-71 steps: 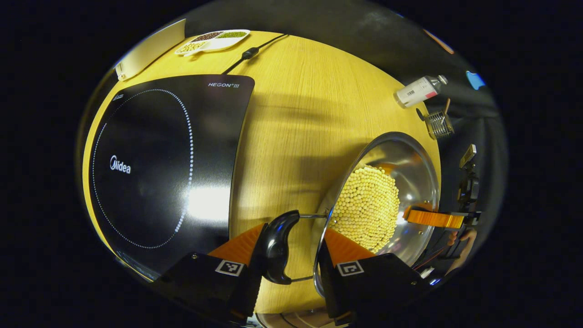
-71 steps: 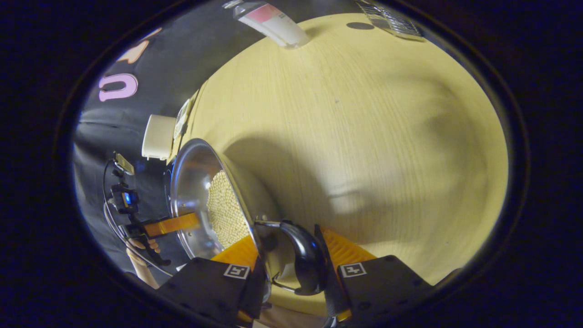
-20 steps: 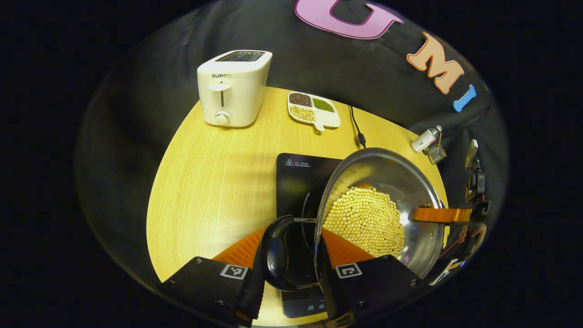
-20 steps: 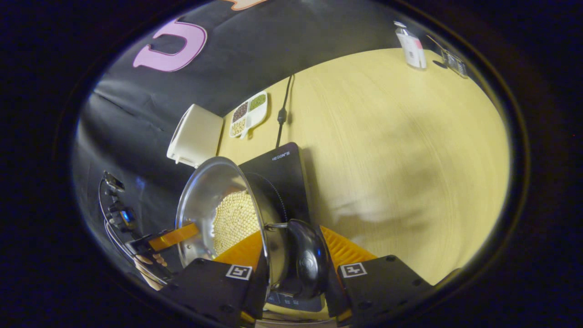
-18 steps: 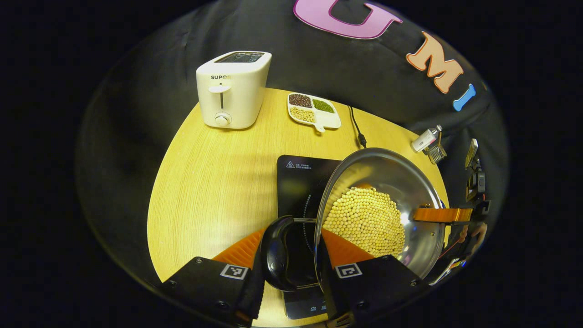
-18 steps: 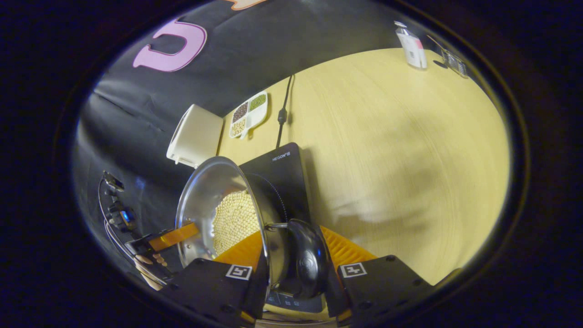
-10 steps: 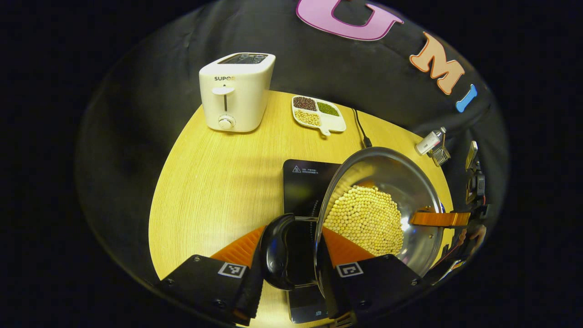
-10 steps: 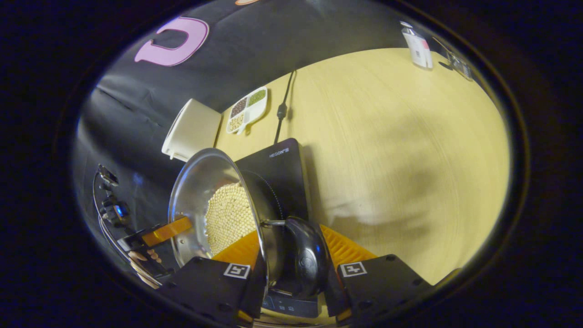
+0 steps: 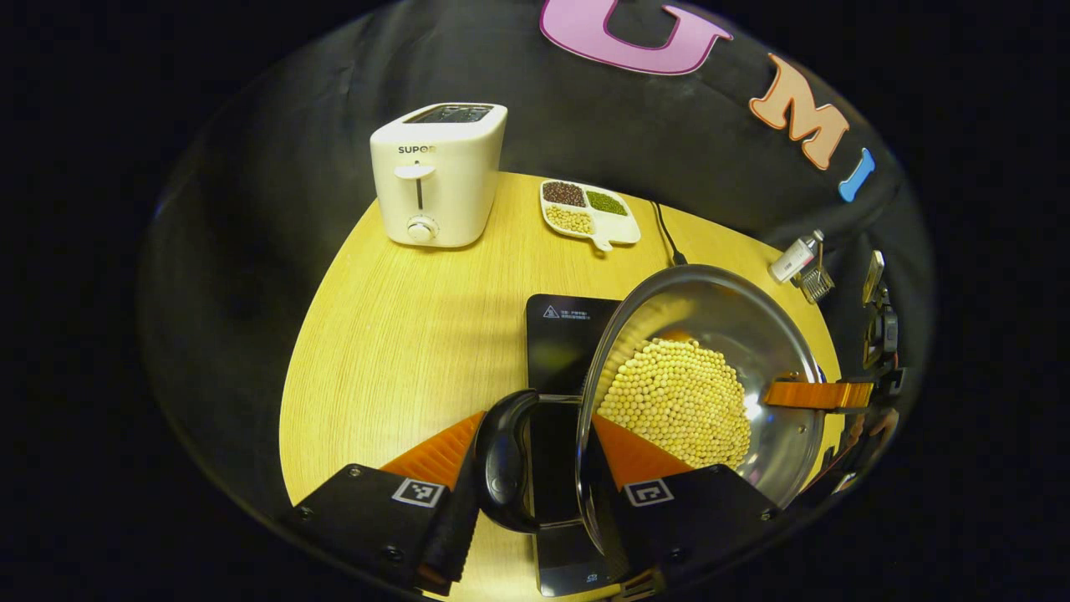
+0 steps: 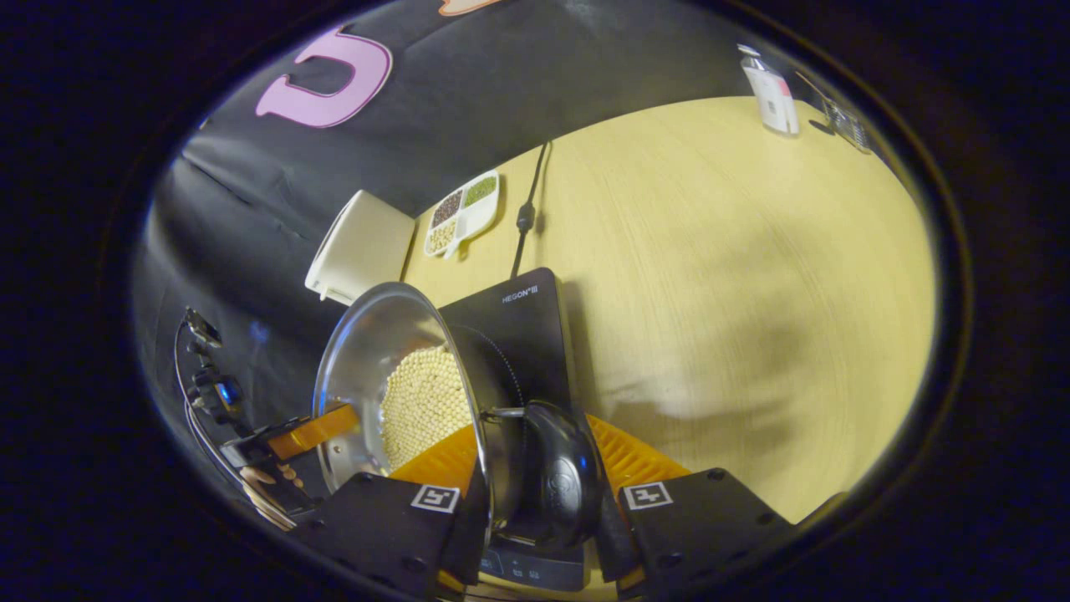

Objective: First push the handle of the pot to place it horizontally, then grasp the pot with both hands and set it on the induction cooktop.

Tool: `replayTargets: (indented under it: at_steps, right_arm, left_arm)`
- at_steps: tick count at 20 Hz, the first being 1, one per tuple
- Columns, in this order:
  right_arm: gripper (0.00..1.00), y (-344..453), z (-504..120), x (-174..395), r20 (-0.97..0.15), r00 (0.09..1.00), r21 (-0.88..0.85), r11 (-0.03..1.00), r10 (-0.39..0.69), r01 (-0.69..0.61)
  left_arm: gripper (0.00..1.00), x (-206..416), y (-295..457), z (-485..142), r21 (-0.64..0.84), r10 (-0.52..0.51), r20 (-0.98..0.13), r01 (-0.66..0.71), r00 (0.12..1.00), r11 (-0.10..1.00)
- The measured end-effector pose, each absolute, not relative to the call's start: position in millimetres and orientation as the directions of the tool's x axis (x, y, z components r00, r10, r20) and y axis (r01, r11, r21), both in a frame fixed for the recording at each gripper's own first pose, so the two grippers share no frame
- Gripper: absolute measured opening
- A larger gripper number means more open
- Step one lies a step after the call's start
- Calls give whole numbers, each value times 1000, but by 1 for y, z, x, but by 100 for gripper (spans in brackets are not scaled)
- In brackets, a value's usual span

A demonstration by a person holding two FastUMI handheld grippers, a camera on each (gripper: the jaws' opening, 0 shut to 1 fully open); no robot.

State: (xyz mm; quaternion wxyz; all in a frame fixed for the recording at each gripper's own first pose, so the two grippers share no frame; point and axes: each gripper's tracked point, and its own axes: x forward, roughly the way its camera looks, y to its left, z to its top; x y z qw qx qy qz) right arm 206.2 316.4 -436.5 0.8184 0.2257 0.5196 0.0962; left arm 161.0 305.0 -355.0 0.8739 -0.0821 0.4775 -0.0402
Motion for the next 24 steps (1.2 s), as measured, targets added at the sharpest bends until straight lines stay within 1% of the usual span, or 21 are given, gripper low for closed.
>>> replayTargets:
  at_steps: [3, 4, 5, 6, 7, 8, 9, 10, 12, 13, 14, 15, 16, 17, 18, 19, 20, 21, 22, 24]
  right_arm:
    - [51, 315, -436, 207, -806, 452, 461, 884, 382, 74]
    - [53, 314, -435, 208, -803, 459, 459, 886, 379, 71]
    - [53, 312, -435, 209, -803, 467, 450, 891, 371, 66]
    - [52, 308, -433, 212, -794, 490, 440, 896, 359, 58]
    - [64, 305, -423, 218, -773, 530, 439, 897, 349, 50]
    - [76, 298, -402, 223, -741, 591, 424, 905, 318, 46]
    - [87, 290, -384, 230, -702, 652, 403, 915, 288, 29]
    - [99, 283, -372, 233, -668, 698, 369, 929, 258, 10]
    - [99, 269, -337, 232, -612, 765, 296, 955, 200, -13]
    - [92, 265, -320, 229, -589, 787, 277, 961, 185, -19]
    - [92, 264, -304, 225, -564, 808, 269, 963, 173, -19]
    - [99, 262, -292, 223, -546, 821, 263, 965, 166, -20]
    - [99, 258, -280, 215, -534, 831, 251, 968, 155, -20]
    - [99, 253, -268, 211, -517, 844, 235, 972, 144, -22]
    - [92, 249, -256, 207, -496, 859, 219, 975, 131, -22]
    - [92, 243, -243, 204, -476, 871, 203, 979, 117, -20]
    - [99, 239, -230, 198, -456, 883, 189, 982, 112, -27]
    - [99, 233, -216, 192, -435, 894, 174, 984, 108, -34]
    - [92, 228, -202, 189, -410, 905, 164, 985, 108, -43]
    - [92, 221, -173, 181, -359, 924, 168, 983, 129, -72]
  left_arm:
    - [67, 160, 304, -359, -204, -144, -827, -51, 544, 978]
    - [67, 161, 303, -359, -209, -146, -820, -53, 553, 977]
    - [67, 161, 303, -358, -210, -143, -815, -55, 562, 976]
    - [68, 160, 307, -354, -194, -119, -802, -68, 585, 979]
    - [83, 166, 314, -351, -174, -88, -778, -79, 622, 982]
    - [92, 166, 320, -333, -158, -55, -752, -100, 657, 982]
    - [100, 165, 317, -336, -153, -37, -742, -115, 670, 982]
    - [99, 165, 318, -324, -141, -10, -708, -128, 706, 982]
    - [98, 163, 321, -298, -109, 36, -653, -141, 757, 984]
    - [98, 163, 321, -285, -88, 58, -623, -143, 780, 986]
    - [98, 162, 322, -270, -62, 87, -589, -152, 803, 987]
    - [98, 162, 322, -256, -38, 113, -553, -160, 826, 986]
    - [98, 160, 318, -242, -18, 126, -524, -159, 842, 987]
    - [96, 157, 311, -230, -3, 132, -503, -154, 854, 988]
    - [97, 154, 304, -218, 11, 132, -484, -145, 865, 989]
    - [97, 151, 297, -206, 24, 132, -465, -136, 876, 990]
    - [97, 148, 288, -193, 40, 131, -446, -127, 885, 991]
    - [97, 144, 279, -181, 59, 133, -430, -119, 893, 991]
    - [97, 140, 268, -166, 77, 129, -406, -107, 905, 991]
    - [96, 130, 239, -136, 86, 109, -357, -83, 928, 993]
